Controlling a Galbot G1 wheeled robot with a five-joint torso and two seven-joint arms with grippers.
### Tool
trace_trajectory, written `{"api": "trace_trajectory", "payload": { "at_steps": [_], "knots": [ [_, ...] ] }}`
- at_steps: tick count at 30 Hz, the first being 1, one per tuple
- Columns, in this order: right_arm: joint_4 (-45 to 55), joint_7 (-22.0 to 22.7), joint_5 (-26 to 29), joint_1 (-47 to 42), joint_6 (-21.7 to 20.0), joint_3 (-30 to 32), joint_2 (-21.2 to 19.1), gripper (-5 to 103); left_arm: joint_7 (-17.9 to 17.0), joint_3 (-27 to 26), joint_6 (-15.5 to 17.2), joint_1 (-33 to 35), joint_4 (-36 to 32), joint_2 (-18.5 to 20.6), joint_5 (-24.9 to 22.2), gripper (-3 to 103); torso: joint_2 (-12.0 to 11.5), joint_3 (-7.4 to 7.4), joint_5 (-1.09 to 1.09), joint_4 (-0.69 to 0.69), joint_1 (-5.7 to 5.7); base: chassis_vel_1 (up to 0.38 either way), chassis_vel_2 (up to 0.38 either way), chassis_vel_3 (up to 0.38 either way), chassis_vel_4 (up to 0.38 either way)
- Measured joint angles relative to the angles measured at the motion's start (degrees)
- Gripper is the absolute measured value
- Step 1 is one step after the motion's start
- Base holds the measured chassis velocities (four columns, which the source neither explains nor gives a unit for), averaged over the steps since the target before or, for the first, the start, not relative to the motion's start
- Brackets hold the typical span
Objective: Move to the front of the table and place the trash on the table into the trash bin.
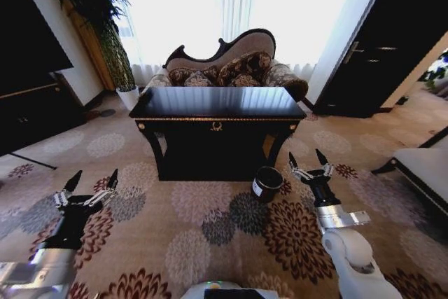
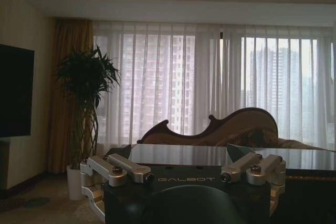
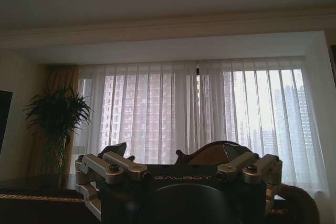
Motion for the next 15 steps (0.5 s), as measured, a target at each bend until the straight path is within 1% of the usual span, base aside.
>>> {"api": "trace_trajectory", "payload": {
  "at_steps": [1, 4, 5, 6, 7, 9, 10, 11, 14, 15],
  "knots": [
    [-0.23, -0.12, -0.04, 0.06, 0.14, 0.07, -0.05, 100, 0.06, 0.01, -0.19, 0.01, 0.09, 0.01, 0.02, 100, 0.00, -0.01, 0.02, 0.00, -0.02, 0.357, -0.362, -0.339, 0.364],
    [-0.55, -0.74, -0.33, 0.04, 0.92, 0.17, -0.10, 100, 0.14, 0.02, -0.41, 0.01, 0.22, 0.09, 0.02, 100, 0.01, -0.01, -0.01, 0.01, -0.03, 0.365, -0.348, -0.347, 0.355],
    [-0.56, -0.86, -0.40, -0.09, 1.07, 0.19, -0.10, 100, 0.16, 0.02, -0.42, 0.02, 0.24, 0.13, 0.03, 100, 0.03, -0.03, -0.02, -0.01, -0.08, 0.354, -0.279, -0.322, 0.337],
    [-0.55, -0.91, -0.42, -0.18, 1.15, 0.21, -0.07, 100, 0.18, 0.02, -0.44, 0.02, 0.23, 0.16, 0.03, 100, 0.07, -0.06, 0.03, -0.03, -0.13, 0.285, -0.279, -0.322, 0.226],
    [-0.47, -0.95, -0.42, -0.26, 1.21, 0.21, -0.04, 100, 0.18, 0.06, -0.45, 0.02, 0.23, 0.19, 0.03, 100, 0.08, -0.05, 0.03, -0.01, -0.13, 0.126, -0.154, -0.293, 0.226],
    [-0.43, -0.97, -0.43, -0.30, 1.24, 0.22, -0.01, 100, 0.18, 0.12, -0.45, 0.02, 0.23, 0.20, 0.03, 100, 0.08, -0.06, 0.00, -0.02, -0.14, 0.126, -0.154, -0.085, 0.154],
    [-0.36, -1.05, -0.43, -0.37, 1.34, 0.25, 0.03, 100, 0.18, 0.22, -0.45, 0.02, 0.23, 0.23, 0.03, 100, 0.09, -0.06, -0.01, 0.00, -0.14, 0.023, -0.036, -0.085, 0.005],
    [-0.36, -1.11, -0.43, -0.43, 1.42, 0.32, 0.05, 100, 0.18, 0.29, -0.45, 0.02, 0.23, 0.28, 0.03, 100, 0.10, -0.06, -0.02, -0.01, -0.14, 0.000, 0.000, 0.000, 0.000],
    [-0.36, -1.27, -0.44, -0.54, 1.53, 0.45, 0.05, 100, 0.18, 0.35, -0.45, 0.01, 0.24, 0.45, 0.02, 100, -0.02, 0.02, -0.01, 0.00, 0.01, 0.000, 0.000, 0.000, 0.000],
    [-0.36, -1.31, -0.44, -0.55, 1.54, 0.47, 0.05, 100, 0.18, 0.35, -0.45, -0.01, 0.24, 0.51, 0.02, 100, -0.06, 0.05, 0.03, 0.02, 0.12, -0.044, 0.040, 0.065, -0.054]
  ]
}}
